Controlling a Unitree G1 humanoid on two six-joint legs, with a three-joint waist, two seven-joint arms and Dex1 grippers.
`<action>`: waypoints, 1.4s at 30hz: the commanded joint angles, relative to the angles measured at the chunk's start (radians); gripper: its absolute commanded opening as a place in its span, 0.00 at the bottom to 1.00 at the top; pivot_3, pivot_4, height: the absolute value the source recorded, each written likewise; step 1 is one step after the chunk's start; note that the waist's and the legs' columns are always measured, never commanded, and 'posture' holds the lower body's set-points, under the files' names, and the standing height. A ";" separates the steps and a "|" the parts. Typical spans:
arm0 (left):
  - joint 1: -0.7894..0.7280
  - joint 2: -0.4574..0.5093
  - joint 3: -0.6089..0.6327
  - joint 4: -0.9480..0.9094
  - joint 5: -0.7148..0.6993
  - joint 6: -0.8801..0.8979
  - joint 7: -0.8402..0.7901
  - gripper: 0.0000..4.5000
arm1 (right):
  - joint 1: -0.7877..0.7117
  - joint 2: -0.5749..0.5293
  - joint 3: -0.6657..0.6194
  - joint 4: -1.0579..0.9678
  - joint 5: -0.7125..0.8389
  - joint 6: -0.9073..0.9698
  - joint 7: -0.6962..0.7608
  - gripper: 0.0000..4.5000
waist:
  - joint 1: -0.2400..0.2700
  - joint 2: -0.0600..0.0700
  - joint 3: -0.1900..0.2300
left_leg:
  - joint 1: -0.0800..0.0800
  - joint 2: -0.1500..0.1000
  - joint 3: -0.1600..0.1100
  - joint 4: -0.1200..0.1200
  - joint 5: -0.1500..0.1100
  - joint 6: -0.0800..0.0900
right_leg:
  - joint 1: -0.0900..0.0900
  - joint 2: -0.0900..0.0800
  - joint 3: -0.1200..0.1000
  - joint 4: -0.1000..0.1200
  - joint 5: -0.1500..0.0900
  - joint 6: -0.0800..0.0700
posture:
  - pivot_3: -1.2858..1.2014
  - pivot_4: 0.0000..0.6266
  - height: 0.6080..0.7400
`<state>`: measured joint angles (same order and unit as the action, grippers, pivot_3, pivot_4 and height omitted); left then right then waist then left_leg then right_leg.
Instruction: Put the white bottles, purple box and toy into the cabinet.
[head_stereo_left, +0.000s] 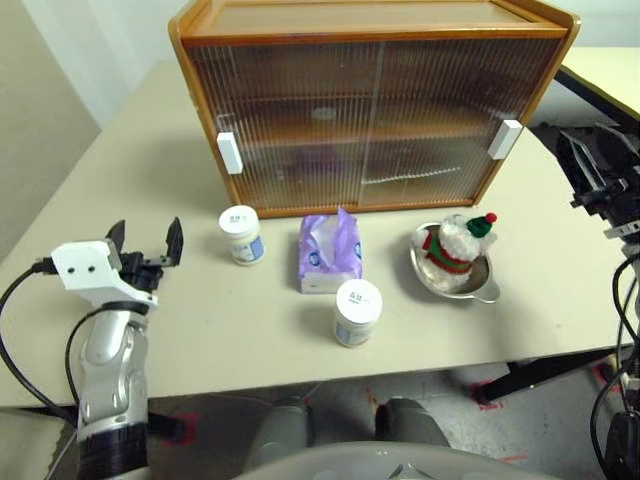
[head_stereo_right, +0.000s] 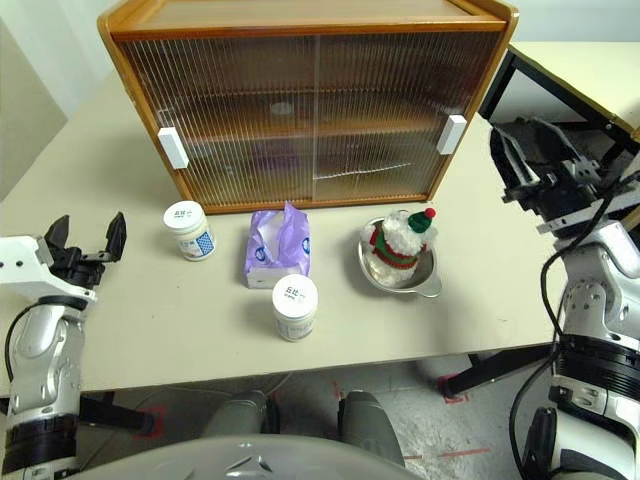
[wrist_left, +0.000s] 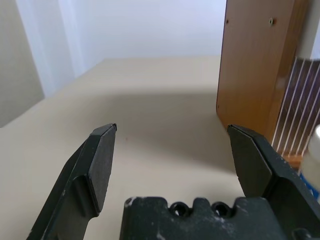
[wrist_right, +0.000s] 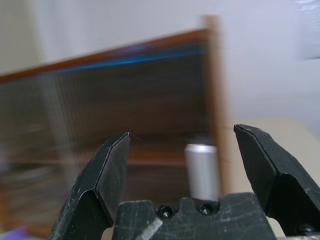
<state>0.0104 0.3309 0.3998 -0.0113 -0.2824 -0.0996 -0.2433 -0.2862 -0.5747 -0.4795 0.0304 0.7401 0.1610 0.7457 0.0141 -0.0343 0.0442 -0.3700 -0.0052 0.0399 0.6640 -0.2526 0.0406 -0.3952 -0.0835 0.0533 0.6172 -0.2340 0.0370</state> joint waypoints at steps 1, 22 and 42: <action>-0.030 0.028 0.014 0.051 -0.011 -0.002 -0.018 1.00 | 0.023 -0.049 0.045 -0.108 0.081 0.120 0.094 1.00 | -0.001 0.000 0.000 | 0.000 0.000 0.000 0.000 0.000 0.000 | 0.000 -0.001 -0.001 -0.001 0.001 -0.001 | 0.51 0.00 1.00; -0.155 0.076 -0.037 -0.168 -0.208 0.284 -0.097 0.60 | 0.018 -0.060 0.220 -0.293 0.214 0.391 0.259 1.00 | 0.004 -0.005 -0.001 | -0.004 0.002 -0.001 0.000 0.000 -0.001 | -0.002 -0.002 -0.007 -0.002 0.002 -0.003 | 0.53 0.00 1.00; -0.268 0.014 -0.127 -0.202 -0.162 0.425 0.010 0.00 | 0.040 -0.033 0.205 -0.321 0.208 0.399 0.221 1.00 | 0.003 -0.005 -0.001 | -0.003 0.001 -0.001 0.000 0.000 -0.001 | -0.001 0.003 -0.007 -0.002 0.001 -0.001 | 0.52 0.00 1.00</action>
<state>-0.2452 0.3527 0.2921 -0.2436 -0.4615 0.3142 -0.2390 -0.2542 -0.6109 -0.2668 -0.2703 0.9419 0.5576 0.9774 0.0170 -0.0394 0.0436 -0.3734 -0.0040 0.0391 0.6643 -0.2529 0.0400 -0.3965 -0.0801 0.0465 0.6151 -0.2329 0.0359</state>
